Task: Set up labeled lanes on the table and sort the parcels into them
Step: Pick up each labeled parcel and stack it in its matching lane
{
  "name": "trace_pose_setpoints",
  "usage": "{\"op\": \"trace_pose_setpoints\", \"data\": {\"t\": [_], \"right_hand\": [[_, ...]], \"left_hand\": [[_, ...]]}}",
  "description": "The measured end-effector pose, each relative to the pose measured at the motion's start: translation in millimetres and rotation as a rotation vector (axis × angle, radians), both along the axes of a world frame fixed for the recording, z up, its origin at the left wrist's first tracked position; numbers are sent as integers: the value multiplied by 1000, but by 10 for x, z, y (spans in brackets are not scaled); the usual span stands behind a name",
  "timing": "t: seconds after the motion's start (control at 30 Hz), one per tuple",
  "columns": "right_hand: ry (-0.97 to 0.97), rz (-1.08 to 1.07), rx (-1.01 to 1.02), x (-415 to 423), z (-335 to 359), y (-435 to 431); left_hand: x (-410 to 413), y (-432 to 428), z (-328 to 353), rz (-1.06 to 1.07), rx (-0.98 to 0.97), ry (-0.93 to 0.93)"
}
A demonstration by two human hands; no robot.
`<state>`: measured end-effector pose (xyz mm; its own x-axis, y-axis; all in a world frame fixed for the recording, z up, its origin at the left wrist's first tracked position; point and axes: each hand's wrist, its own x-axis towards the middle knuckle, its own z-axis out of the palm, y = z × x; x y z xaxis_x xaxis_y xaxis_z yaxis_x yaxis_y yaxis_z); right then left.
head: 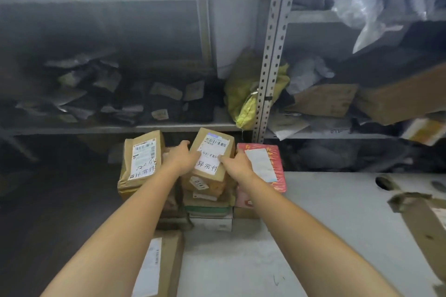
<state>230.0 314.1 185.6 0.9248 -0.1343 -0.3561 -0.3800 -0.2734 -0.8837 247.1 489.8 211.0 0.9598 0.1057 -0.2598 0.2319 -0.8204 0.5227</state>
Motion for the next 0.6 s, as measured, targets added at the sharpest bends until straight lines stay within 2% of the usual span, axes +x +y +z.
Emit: {"op": "trace_pose_setpoints", "data": {"t": [0.17, 0.37, 0.6], "right_hand": [[32, -62, 105, 7, -68, 25], [-132, -88, 48, -2, 370, -24], [-236, -248, 19, -395, 1018, -994]], "left_hand": [[-2, -18, -26, -17, -135, 34], [-27, -21, 283, 46, -335, -102], [-90, -909, 747, -111, -549, -99]]}}
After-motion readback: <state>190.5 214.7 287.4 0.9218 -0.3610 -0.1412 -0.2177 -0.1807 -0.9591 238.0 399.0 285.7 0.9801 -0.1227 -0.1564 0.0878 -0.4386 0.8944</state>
